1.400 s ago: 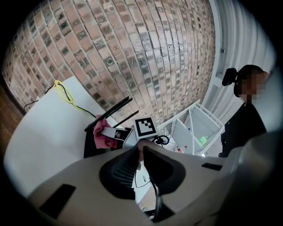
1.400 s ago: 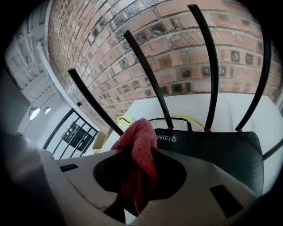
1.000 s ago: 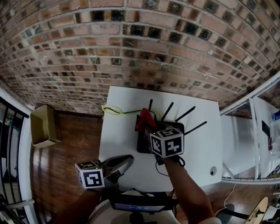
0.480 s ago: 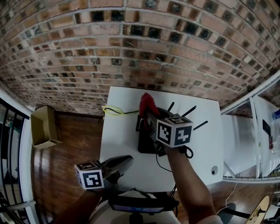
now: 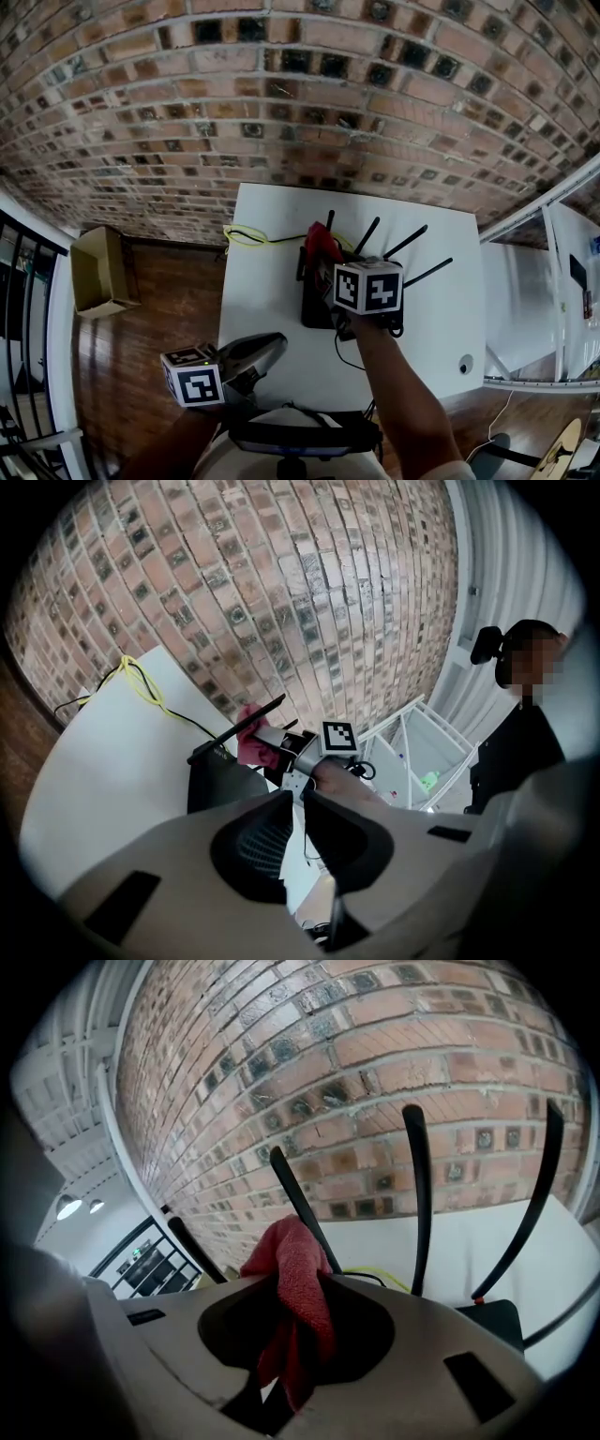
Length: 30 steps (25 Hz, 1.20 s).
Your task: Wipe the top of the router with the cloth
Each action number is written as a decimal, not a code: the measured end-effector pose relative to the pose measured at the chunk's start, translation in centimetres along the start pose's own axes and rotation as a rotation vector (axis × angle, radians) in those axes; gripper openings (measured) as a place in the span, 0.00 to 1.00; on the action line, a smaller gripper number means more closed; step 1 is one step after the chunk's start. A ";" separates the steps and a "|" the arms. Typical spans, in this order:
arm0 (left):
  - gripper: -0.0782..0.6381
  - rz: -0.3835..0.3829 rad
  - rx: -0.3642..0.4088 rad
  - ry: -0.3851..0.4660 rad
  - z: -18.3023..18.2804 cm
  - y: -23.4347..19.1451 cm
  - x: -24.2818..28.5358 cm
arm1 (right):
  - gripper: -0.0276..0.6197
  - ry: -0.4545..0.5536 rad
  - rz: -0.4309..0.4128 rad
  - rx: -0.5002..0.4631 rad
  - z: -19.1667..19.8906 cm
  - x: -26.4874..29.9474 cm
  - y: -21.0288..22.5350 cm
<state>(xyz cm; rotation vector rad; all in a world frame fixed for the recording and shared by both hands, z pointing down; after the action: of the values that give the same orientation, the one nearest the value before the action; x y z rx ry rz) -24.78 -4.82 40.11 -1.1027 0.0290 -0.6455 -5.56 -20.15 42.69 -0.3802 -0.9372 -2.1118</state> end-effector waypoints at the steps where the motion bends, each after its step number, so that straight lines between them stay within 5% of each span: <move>1: 0.17 0.003 0.001 0.006 -0.1 0.0 0.0 | 0.21 -0.012 0.007 0.011 0.5 0.3 0.4; 15: 0.17 -0.025 -0.008 0.002 -0.4 -0.5 -0.6 | 0.21 -0.138 0.069 0.106 4.2 2.6 3.6; 23: 0.17 0.000 -0.003 -0.003 -0.6 -0.2 -0.3 | 0.21 0.005 0.017 -0.032 2.1 -2.7 0.0; 30: 0.17 0.022 0.016 -0.023 -0.5 0.5 0.5 | 0.21 0.127 0.072 -0.152 -1.1 -6.2 -1.4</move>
<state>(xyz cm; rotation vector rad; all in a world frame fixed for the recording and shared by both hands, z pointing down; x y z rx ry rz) -24.29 -5.31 39.60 -1.0929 0.0164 -0.6126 -2.51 -17.03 37.89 -0.3469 -0.6824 -2.1207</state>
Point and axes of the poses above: the fingertips, and each gripper's own axes: x forward along the fingers, y to its right, z out of its underside, the point moved 8 cm from there along -x, backward along the fingers, and after that the axes turned 12 degrees about -z, right-handed, at the moved point
